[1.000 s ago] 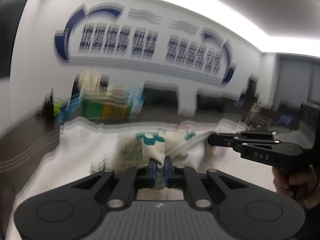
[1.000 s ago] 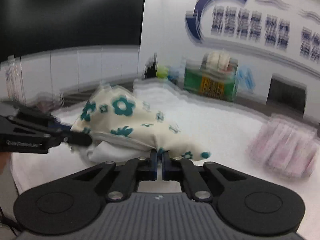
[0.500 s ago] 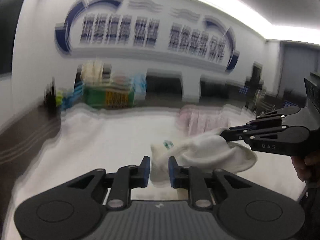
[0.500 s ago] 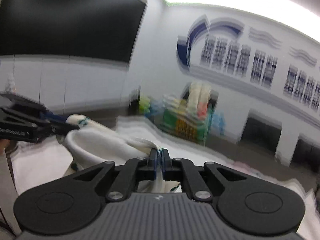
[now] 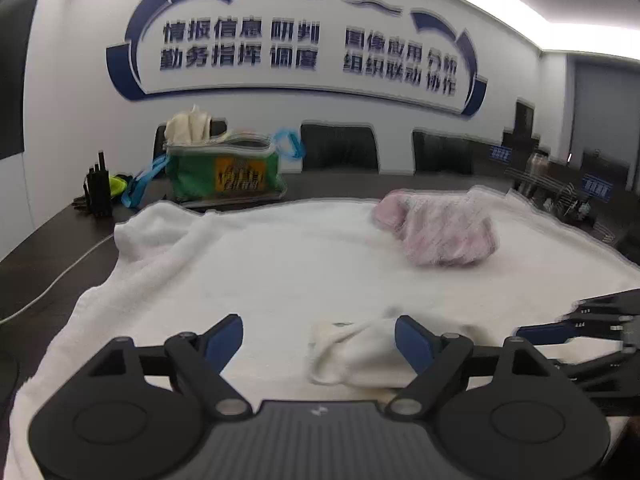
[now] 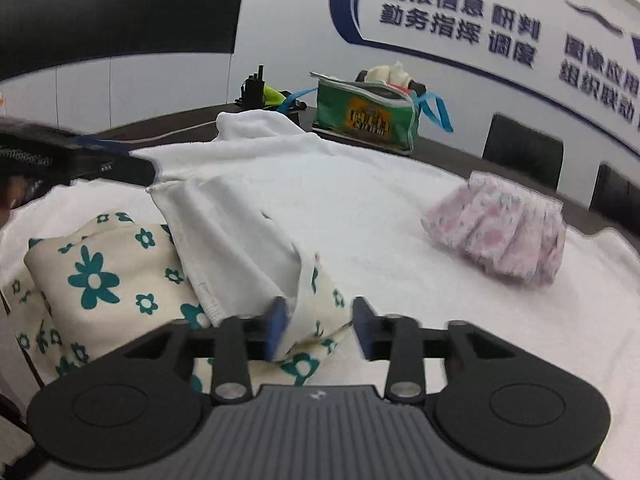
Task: Fold clothes
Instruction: 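Grasp the cream teal-flower garment with both grippers and lift it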
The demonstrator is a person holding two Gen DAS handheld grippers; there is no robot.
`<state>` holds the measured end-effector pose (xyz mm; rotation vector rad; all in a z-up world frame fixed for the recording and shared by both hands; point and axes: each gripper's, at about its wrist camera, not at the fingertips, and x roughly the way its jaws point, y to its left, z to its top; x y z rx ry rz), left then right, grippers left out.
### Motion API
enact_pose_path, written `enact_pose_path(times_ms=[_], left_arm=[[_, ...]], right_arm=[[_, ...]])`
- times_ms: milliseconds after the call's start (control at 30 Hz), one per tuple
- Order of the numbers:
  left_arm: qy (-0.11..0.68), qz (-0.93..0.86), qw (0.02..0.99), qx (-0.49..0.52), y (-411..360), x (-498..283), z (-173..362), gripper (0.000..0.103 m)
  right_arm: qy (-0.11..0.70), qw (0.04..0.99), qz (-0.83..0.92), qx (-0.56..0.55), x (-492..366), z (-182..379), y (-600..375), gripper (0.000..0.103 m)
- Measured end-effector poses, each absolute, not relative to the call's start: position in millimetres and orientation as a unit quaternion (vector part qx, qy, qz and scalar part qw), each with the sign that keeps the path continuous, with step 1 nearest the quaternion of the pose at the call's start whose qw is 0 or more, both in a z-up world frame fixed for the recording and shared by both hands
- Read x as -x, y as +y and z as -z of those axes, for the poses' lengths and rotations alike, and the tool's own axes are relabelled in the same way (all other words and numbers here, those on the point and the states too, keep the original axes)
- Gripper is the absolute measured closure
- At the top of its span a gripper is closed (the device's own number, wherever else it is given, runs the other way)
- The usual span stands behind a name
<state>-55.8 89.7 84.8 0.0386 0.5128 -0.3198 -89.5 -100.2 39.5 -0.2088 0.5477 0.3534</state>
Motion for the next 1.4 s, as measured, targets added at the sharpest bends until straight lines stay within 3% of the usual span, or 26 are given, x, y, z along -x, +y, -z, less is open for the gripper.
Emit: enact_pose_path(times_ms=[167, 233, 267, 300, 333, 433, 667, 800, 900, 1100, 1233, 1400], left_arm=[[0.350, 0.172, 0.917, 0.086, 114, 23, -59, 0.069], [0.369, 0.187, 0.902, 0.119, 121, 12, -47, 0.099], [0.370, 0.186, 0.901, 0.131, 125, 9, -46, 0.099], [0.361, 0.182, 0.904, 0.137, 128, 11, -51, 0.100], [0.351, 0.179, 0.908, 0.140, 130, 12, -57, 0.101], [0.280, 0.187, 0.933, 0.126, 134, 24, -122, 0.101], [0.038, 0.191, 0.980, 0.047, 148, 112, -350, 0.101], [-0.053, 0.178, 0.982, 0.012, 155, 173, -428, 0.101], [-0.086, 0.172, 0.981, -0.003, 158, 200, -453, 0.101], [-0.131, 0.176, 0.976, -0.004, 155, 236, -473, 0.101], [-0.129, 0.174, 0.976, 0.000, 149, 229, -481, 0.101], [-0.085, 0.160, 0.983, 0.005, 143, 167, -471, 0.101]], right_arm=[[0.276, 0.946, -0.163, 0.050, 75, -34, -112, 0.064], [0.286, 0.943, -0.167, 0.034, 65, -30, -114, 0.069], [0.296, 0.938, -0.177, 0.028, 59, -26, -112, 0.075], [0.309, 0.932, -0.189, 0.021, 52, -23, -110, 0.094], [0.324, 0.925, -0.201, 0.012, 45, -20, -108, 0.099], [0.282, 0.941, -0.184, 0.029, 45, -49, -103, 0.100], [0.002, 0.980, -0.145, 0.138, 111, -270, -93, 0.100], [-0.098, 0.970, -0.153, 0.161, 166, -368, -91, 0.100], [-0.154, 0.961, -0.148, 0.173, 205, -406, -90, 0.100], [-0.192, 0.949, -0.200, 0.147, 252, -449, -100, 0.100], [-0.194, 0.950, -0.208, 0.129, 250, -463, -110, 0.100], [-0.132, 0.960, -0.228, 0.099, 191, -456, -121, 0.100]])
